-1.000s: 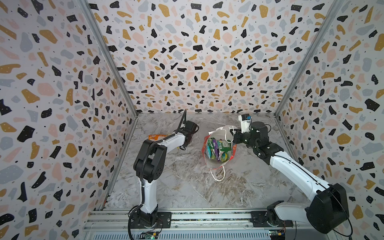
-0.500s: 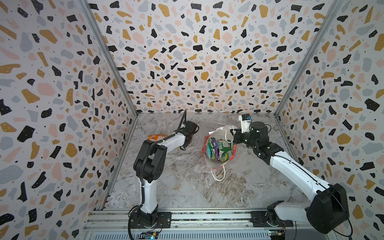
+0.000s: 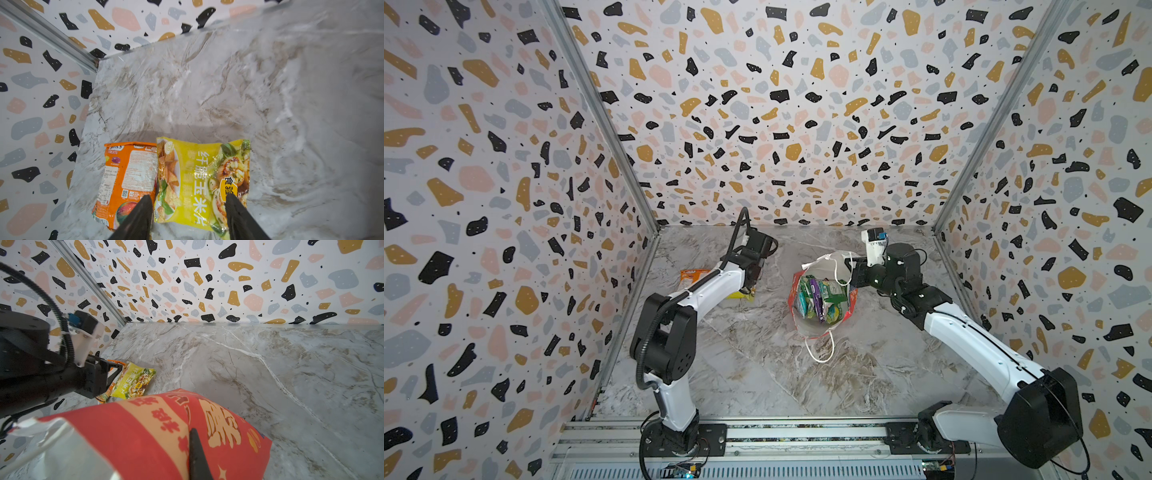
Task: Take the snacks out of the paper bag
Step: 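Move the left gripper back into the bag over the green packets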
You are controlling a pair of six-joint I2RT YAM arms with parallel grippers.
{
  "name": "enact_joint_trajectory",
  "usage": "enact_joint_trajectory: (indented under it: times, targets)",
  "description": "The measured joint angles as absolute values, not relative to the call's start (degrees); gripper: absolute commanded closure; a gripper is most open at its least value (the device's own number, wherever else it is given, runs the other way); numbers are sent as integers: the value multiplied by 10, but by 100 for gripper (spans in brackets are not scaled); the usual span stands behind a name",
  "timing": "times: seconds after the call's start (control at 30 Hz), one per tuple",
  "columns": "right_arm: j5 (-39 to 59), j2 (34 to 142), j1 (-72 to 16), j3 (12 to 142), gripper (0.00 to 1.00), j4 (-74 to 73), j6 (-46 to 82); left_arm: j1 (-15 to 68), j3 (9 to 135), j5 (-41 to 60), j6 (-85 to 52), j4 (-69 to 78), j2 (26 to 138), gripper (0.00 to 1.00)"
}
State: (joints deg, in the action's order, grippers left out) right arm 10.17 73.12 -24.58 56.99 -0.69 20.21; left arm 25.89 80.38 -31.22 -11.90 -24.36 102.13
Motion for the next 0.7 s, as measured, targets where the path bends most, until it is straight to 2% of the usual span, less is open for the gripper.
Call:
enact_joint_trajectory:
  times: [0.13, 0.3, 0.5, 0.6, 0.7]
  targets:
    - [105, 731, -246, 570, 100, -6, 196, 259, 784, -282, -130, -215, 962, 44]
    - [109, 729, -255, 570, 100, -3, 183, 278, 677, -239, -148, -142, 815, 51]
    - [110, 712, -271, 570, 100, 13, 164, 380, 607, -178, -149, -57, 655, 60]
    - [109, 708, -279, 570, 100, 16, 159, 442, 600, -143, -143, -37, 622, 65]
    - [109, 706, -289, 568, 100, 14, 153, 500, 598, -112, -140, -27, 623, 65]
